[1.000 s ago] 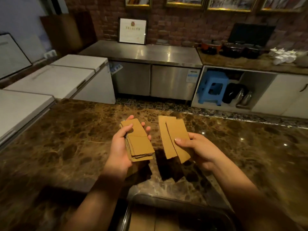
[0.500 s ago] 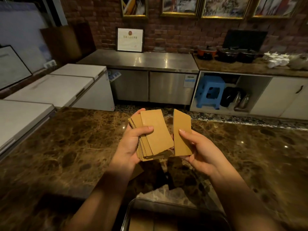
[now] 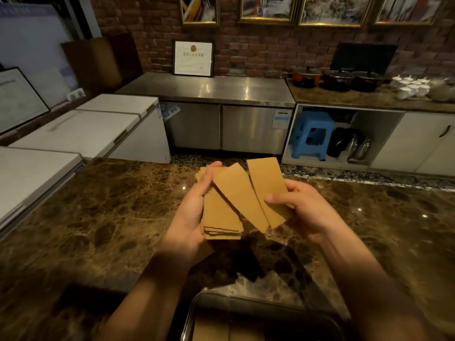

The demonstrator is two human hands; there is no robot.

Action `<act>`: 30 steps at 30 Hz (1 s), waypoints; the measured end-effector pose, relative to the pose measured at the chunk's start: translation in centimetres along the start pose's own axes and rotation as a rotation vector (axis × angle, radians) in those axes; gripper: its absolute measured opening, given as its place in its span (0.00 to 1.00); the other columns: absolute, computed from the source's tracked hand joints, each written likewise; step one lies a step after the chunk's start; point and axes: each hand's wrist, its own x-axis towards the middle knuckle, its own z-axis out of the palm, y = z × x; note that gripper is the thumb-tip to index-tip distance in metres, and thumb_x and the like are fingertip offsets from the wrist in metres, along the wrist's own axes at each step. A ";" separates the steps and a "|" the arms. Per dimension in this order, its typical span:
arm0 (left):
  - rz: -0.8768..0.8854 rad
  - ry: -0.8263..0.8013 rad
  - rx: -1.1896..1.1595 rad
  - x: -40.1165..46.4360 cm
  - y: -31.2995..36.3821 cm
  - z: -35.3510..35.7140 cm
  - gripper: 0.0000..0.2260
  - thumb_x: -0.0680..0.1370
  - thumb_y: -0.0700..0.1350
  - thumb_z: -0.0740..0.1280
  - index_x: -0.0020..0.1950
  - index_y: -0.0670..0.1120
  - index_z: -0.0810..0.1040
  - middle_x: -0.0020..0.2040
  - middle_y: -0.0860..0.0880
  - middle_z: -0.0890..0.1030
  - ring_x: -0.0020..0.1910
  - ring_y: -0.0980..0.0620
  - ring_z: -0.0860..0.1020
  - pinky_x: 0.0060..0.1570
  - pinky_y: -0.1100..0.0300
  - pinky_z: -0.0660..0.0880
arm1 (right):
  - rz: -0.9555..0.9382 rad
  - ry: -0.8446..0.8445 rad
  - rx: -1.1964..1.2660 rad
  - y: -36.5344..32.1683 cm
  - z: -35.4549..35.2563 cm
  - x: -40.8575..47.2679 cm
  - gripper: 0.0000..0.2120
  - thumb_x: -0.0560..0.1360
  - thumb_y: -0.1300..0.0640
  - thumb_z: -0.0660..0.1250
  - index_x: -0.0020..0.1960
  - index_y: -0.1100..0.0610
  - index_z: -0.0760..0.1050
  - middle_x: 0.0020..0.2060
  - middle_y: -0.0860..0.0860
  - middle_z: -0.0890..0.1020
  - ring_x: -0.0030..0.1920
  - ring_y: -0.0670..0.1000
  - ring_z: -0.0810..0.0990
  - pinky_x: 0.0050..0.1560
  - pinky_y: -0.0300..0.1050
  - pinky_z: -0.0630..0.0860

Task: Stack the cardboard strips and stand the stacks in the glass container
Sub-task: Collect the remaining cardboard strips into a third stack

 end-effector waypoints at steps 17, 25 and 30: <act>-0.382 -0.454 0.043 -0.1 -3.6 -0.3 0.31 0.69 0.38 0.69 0.72 0.54 0.73 0.60 0.32 0.80 0.46 0.37 0.83 0.41 0.48 0.81 | -0.132 0.099 -0.229 -2.4 0.8 1.2 0.08 0.75 0.62 0.71 0.53 0.53 0.80 0.41 0.45 0.88 0.42 0.44 0.86 0.44 0.45 0.77; -0.314 -0.469 -0.143 0.0 -2.7 -0.6 0.18 0.77 0.50 0.72 0.66 0.51 0.77 0.56 0.37 0.77 0.49 0.40 0.79 0.45 0.42 0.79 | -0.046 0.042 0.390 -1.4 0.6 0.9 0.14 0.81 0.60 0.59 0.64 0.53 0.75 0.52 0.60 0.87 0.51 0.53 0.86 0.46 0.46 0.81; -0.167 -0.221 -0.163 0.8 -2.3 0.6 0.16 0.79 0.60 0.63 0.53 0.47 0.75 0.51 0.39 0.80 0.43 0.43 0.79 0.39 0.49 0.81 | -0.163 0.169 0.221 -0.9 1.8 0.7 0.10 0.80 0.58 0.66 0.58 0.49 0.81 0.49 0.51 0.88 0.49 0.50 0.86 0.42 0.47 0.83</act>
